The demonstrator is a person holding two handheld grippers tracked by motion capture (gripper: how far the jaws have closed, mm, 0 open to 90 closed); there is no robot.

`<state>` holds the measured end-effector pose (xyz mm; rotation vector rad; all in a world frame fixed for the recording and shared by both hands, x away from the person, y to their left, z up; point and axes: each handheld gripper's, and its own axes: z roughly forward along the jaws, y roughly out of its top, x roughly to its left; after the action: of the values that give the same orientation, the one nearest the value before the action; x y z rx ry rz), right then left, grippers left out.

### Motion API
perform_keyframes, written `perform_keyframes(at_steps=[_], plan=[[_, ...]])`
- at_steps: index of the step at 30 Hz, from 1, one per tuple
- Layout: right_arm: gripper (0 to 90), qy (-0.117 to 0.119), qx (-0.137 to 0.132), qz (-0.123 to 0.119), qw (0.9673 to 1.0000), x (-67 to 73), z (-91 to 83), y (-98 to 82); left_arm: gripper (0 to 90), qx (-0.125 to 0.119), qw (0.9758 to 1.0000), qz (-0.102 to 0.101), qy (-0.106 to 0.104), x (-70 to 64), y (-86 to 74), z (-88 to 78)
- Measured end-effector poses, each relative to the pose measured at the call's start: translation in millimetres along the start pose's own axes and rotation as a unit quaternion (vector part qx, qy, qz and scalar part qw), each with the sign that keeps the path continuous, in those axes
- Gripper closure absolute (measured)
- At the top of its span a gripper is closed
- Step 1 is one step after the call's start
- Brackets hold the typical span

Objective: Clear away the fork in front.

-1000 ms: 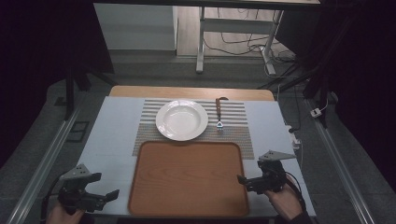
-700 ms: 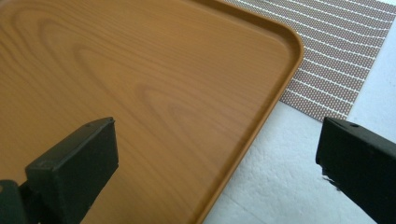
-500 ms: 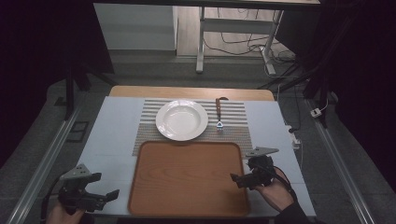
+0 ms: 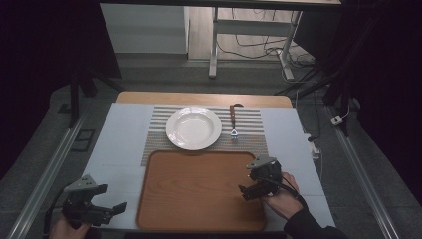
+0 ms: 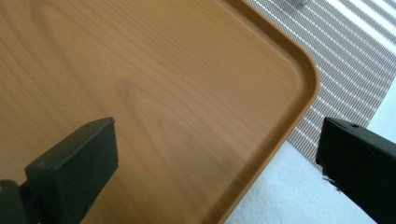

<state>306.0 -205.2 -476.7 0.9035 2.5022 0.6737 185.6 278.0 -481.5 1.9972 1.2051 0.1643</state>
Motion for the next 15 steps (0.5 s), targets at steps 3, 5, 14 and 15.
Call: perform_keyframes(at_steps=[3, 5, 14, 15], plan=[[0.0, -0.019, 0.006, -0.036, 0.9992, 6.5, 4.9, 5.4, 0.0, 0.0, 1.0, 0.0, 0.0, 0.1, 0.0, 0.0], [0.0, -0.03, 0.009, -0.057, 0.9979, 10.0, 7.0, 8.4, 0.0, 0.0, 1.0, 0.0, 0.0, 0.1, 0.1, 0.1], [0.0, -0.071, 0.021, -0.147, 0.9863, 24.7, 16.2, 23.4, 0.0, 0.001, 1.0, -0.001, -0.001, 0.4, 0.2, 0.1], [0.0, -0.075, 0.022, -0.154, 0.985, 26.3, 17.7, 24.9, 0.0, 0.001, 1.0, -0.001, -0.001, 0.4, 0.2, 0.2]])
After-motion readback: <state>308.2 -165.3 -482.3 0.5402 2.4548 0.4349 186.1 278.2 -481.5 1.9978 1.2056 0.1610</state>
